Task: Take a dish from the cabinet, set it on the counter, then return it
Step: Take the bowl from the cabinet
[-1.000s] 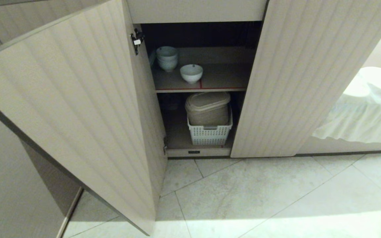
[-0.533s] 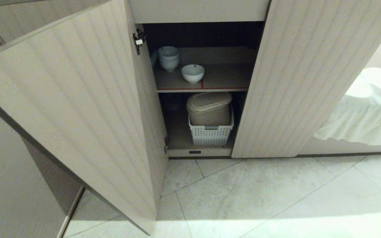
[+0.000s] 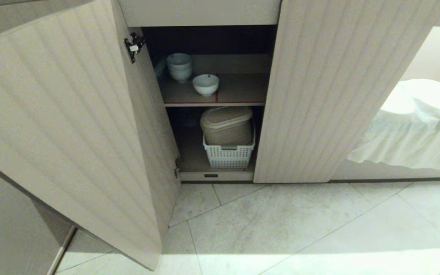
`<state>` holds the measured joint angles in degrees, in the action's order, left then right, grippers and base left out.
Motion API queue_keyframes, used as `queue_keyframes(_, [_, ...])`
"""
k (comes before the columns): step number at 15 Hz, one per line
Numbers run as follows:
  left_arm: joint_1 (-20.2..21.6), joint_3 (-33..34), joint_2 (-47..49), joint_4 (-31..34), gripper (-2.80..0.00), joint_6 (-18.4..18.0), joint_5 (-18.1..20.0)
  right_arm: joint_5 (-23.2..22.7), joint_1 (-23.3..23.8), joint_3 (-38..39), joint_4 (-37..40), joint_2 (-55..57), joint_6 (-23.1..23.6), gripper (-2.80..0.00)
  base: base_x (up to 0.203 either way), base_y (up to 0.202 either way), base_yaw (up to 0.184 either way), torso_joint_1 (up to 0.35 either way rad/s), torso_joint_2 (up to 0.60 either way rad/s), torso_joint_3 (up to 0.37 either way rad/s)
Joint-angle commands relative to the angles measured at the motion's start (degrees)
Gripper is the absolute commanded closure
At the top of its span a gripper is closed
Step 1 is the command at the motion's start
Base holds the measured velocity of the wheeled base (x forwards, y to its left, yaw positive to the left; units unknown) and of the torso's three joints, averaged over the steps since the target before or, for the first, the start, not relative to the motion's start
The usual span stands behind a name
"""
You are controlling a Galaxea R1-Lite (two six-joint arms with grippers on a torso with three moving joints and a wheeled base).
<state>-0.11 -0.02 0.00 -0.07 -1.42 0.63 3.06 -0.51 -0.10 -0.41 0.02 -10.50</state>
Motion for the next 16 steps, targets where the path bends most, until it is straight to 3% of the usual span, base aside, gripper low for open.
queue_keyframes(1, [0.02, 0.02, 0.0, -0.01, 0.0, -0.06, -0.02, 0.02, -0.02, 0.01, -0.02, -0.02, -0.05, 0.0, 0.0, -0.196, 0.002, 0.002, 0.01, 0.0])
queue_keyframes(16, [0.02, 0.02, 0.0, -0.01, 0.0, 0.01, -0.02, 0.02, -0.02, 0.01, -0.02, -0.02, -0.05, 0.0, 0.0, -0.195, 0.001, 0.003, 0.0, 0.002])
